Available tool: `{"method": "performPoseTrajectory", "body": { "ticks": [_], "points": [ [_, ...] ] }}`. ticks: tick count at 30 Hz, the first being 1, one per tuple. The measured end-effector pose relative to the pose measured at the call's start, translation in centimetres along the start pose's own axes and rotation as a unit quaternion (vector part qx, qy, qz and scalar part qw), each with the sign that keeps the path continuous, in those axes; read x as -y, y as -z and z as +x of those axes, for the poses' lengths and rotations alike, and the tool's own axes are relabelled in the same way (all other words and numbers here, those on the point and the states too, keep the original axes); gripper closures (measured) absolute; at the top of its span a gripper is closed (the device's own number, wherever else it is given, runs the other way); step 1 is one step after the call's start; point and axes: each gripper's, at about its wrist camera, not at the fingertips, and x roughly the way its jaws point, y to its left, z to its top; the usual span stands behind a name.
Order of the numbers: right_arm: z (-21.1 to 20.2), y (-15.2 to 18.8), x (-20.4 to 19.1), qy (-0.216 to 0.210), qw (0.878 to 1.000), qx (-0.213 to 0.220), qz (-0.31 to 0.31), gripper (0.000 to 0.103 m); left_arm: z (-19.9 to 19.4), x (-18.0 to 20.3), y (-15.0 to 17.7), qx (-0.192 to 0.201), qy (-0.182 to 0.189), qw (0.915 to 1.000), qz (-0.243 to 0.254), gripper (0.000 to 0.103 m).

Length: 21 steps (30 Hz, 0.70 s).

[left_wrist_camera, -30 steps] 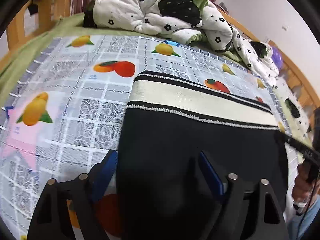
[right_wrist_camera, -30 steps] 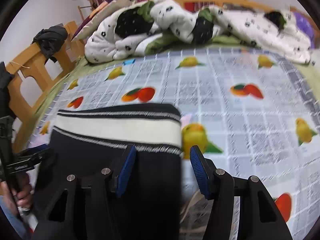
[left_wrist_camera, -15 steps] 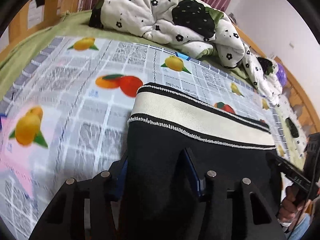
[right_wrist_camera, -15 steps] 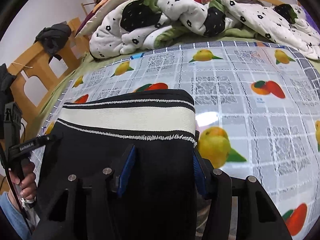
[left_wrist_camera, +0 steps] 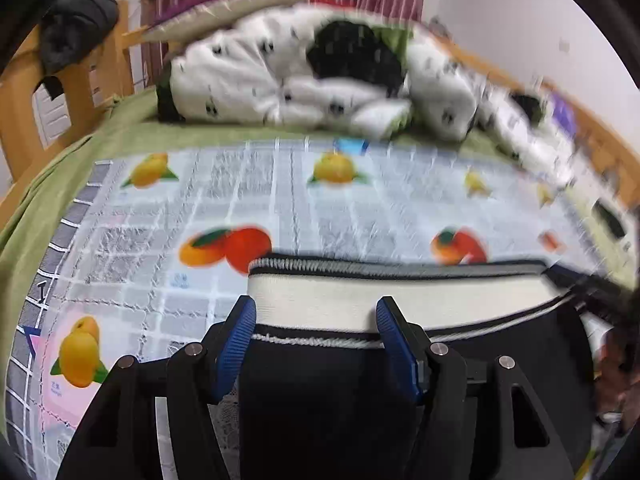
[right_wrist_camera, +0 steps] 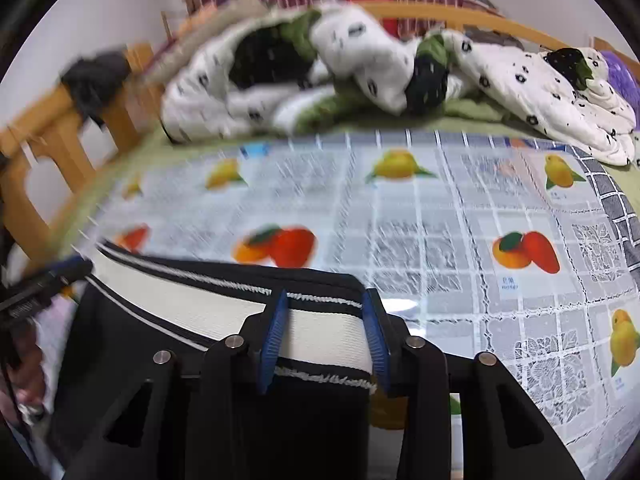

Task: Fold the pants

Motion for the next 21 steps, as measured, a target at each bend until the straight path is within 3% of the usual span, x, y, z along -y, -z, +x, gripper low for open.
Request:
{"method": "performPoseTrajectory", "body": {
  "ticks": [7,13,21],
  "points": [
    [0.2,0.8,0.8,-0.014,1.0,0.012,0.019,0.066,0.4,-0.7,1.0,0.001,0.009,0.9998,-0.019,0.037],
    [-1.6,0.9,0.9,-0.008,1.0,0.006,0.008,0.066,-0.7,-0.9,2.8,-0.03,0.021,0.9991,-0.021,0.033],
    [-5.7,5.3,-0.1,0.016,0.999,-0.018,-0.037,0.066,-3.6,-0.9,7.1,-0.064,0.015,0.9973,-0.031,0.033]
  ]
}}
